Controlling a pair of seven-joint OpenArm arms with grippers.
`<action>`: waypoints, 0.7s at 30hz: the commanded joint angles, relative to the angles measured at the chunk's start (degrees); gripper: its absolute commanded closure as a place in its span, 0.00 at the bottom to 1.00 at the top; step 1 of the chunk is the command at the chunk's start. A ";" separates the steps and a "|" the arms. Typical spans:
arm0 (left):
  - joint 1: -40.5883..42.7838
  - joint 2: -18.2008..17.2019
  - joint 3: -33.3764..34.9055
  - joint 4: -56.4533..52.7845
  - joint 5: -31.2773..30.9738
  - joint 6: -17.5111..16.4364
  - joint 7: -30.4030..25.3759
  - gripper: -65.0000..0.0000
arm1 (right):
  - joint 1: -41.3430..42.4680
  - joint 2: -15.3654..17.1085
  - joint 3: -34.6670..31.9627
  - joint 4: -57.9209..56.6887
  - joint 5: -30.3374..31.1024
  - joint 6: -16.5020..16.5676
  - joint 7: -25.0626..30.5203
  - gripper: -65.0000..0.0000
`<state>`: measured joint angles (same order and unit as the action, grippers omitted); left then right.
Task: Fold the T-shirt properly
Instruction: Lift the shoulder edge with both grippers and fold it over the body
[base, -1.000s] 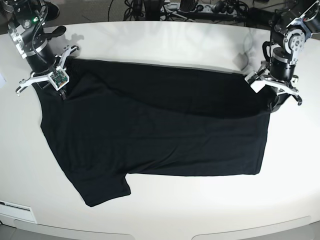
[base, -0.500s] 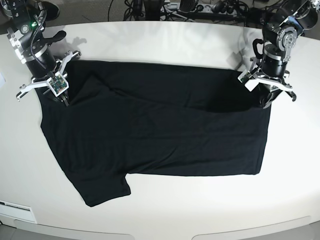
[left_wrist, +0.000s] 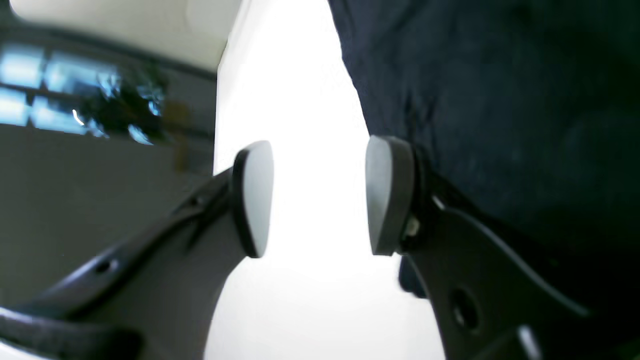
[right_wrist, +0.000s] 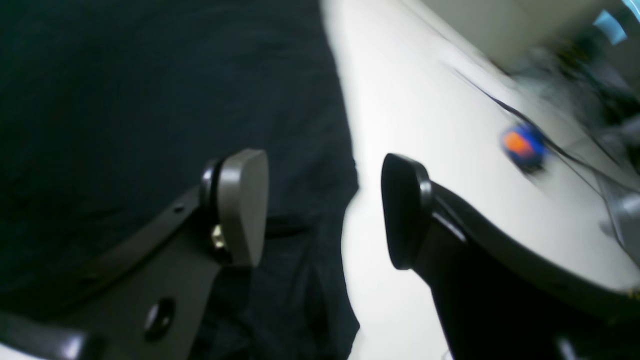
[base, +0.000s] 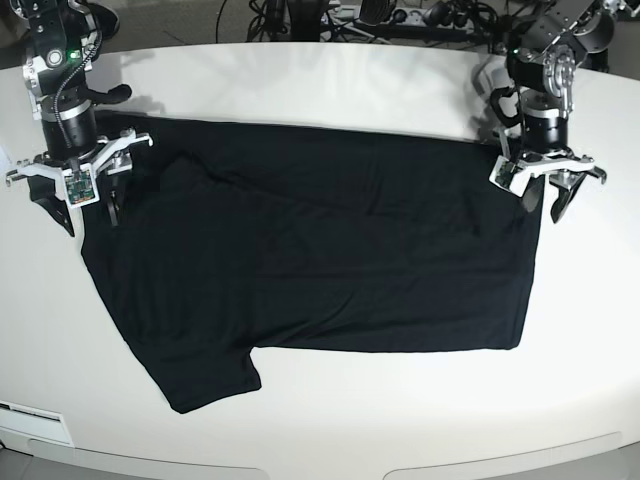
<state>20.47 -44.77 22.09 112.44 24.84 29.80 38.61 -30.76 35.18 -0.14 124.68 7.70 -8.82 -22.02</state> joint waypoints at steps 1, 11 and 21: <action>-0.37 -0.31 -0.52 0.79 1.16 0.96 -0.85 0.56 | 0.31 0.44 0.42 0.83 -0.42 -0.42 1.42 0.54; -2.01 1.11 -0.52 0.79 -4.28 -5.99 -6.32 1.00 | -0.17 -1.20 0.42 0.28 5.29 14.25 -2.45 1.00; -12.09 2.93 -0.52 -7.30 -23.32 -25.94 -9.49 1.00 | 1.09 -4.13 0.42 -13.14 6.03 19.43 -1.99 1.00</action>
<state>8.78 -41.08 22.02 104.40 0.99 2.96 29.78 -29.76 30.24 -0.14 110.72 13.65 10.87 -25.04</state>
